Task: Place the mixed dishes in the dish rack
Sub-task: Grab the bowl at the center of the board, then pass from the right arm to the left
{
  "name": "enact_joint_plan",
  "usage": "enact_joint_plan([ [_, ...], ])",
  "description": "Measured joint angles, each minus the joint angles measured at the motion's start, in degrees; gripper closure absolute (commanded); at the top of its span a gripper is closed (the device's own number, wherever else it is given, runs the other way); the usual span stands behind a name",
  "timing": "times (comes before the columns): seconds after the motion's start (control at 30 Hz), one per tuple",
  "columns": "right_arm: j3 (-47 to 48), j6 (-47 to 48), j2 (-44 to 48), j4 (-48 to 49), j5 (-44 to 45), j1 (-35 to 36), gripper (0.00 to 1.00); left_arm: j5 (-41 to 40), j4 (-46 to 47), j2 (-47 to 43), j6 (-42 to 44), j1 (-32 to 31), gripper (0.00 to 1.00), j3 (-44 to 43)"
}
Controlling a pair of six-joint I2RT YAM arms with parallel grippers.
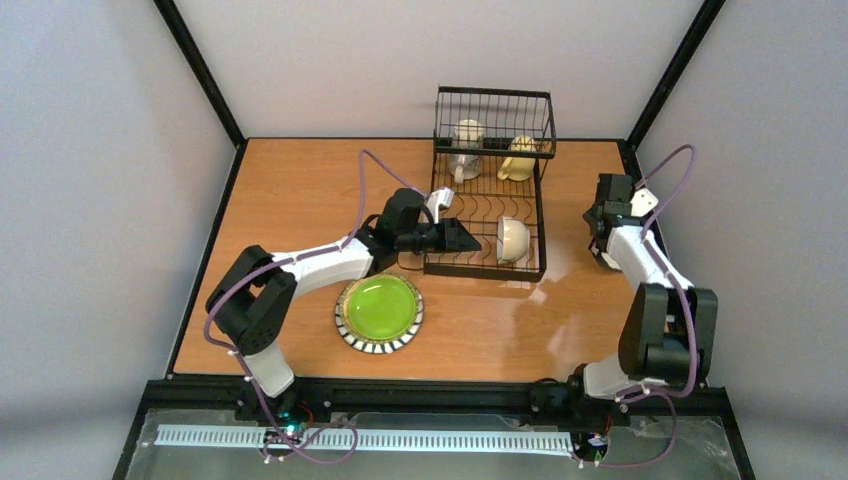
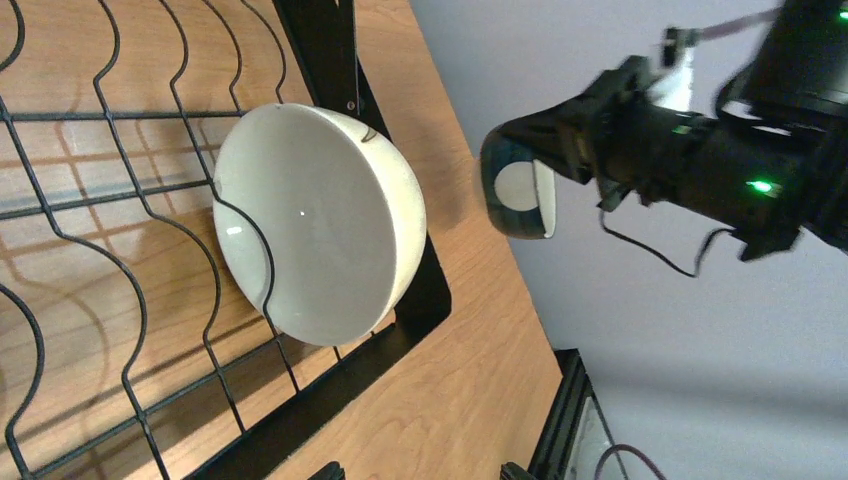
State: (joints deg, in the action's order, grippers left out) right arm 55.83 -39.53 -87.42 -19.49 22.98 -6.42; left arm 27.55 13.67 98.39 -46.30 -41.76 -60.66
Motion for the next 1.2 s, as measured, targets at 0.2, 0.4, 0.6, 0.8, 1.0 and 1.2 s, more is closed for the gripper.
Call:
enact_joint_plan([
  [0.2, 0.20, -1.14, 10.43, -0.04, -6.56, 1.33, 0.98, 0.09, 0.52, -1.36, -4.11, 0.00, 0.11, 1.05],
  [0.4, 0.33, -5.14, 19.71, 0.81, -14.75, 2.86, 0.98, -0.09, 2.43, -5.73, -8.46, 0.00, 0.08, 2.47],
  [0.6, 0.22, -9.64, 27.76, 5.53, -22.86, 5.22, 0.98, -0.50, 6.54, -11.39, -12.98, 0.00, 0.06, 5.90],
  [0.8, -1.31, -15.41, 33.64, 12.50, -30.14, 5.81, 0.98, -1.31, 11.04, -12.85, -18.05, -0.04, 0.06, 8.17],
  [1.0, -5.18, -22.84, 36.96, 20.65, -35.15, 5.81, 0.98, -1.88, 16.20, -13.75, -23.54, -0.04, 0.06, 10.23],
  [1.2, -7.41, -26.77, 36.94, 26.82, -37.35, 6.78, 0.98, -2.10, 21.00, -15.80, -26.69, -0.59, 0.06, 10.45],
])
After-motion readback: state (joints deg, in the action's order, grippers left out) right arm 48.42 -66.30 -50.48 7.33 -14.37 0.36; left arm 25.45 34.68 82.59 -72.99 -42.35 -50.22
